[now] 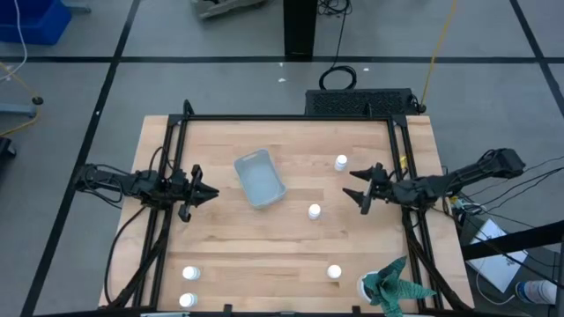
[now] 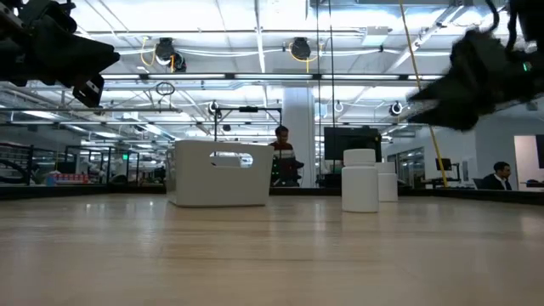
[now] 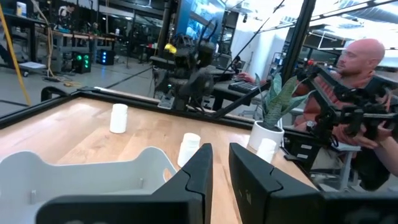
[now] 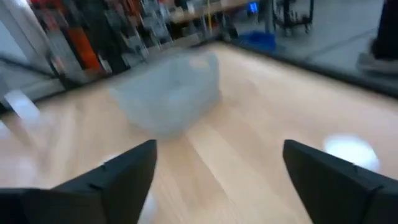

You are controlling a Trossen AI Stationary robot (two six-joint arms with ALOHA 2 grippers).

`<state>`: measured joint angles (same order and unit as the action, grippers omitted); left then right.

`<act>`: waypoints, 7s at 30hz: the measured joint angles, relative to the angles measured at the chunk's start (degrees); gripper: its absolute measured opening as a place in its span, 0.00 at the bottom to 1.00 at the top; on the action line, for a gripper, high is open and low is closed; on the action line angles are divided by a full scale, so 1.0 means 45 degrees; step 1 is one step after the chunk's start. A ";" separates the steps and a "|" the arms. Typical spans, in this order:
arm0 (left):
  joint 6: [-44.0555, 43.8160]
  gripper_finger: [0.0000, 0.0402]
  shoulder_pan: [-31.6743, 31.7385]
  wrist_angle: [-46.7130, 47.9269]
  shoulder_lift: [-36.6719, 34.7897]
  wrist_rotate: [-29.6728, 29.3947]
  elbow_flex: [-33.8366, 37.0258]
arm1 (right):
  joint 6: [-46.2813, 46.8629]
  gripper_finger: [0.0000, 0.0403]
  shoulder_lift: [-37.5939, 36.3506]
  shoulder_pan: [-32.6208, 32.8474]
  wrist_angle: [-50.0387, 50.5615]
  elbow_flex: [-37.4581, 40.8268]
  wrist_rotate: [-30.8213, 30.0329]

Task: Pick and place pill bottles into a basket
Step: Put the white pill bottle into the gray bin

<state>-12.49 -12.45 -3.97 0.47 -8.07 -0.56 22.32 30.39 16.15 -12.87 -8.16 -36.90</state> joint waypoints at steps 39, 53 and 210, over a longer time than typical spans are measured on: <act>-0.0745 0.14 0.0000 0.0468 0.0000 -0.0127 -0.0039 | 0.2467 0.84 0.8234 -0.7093 0.8740 -0.8149 0.1644; -0.0937 0.14 0.0000 0.0462 0.0000 -0.0136 -0.0034 | 0.2916 0.84 0.8596 -0.7093 0.8103 -0.7315 0.1906; -0.1002 0.14 0.0000 0.0277 0.0005 0.0136 -0.0015 | -0.5166 0.58 2.0705 -0.5574 0.8438 -2.0745 0.6192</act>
<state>-17.00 -12.45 -2.72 0.49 -7.46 -0.62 -0.93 123.56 -8.94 25.10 -101.51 -9.04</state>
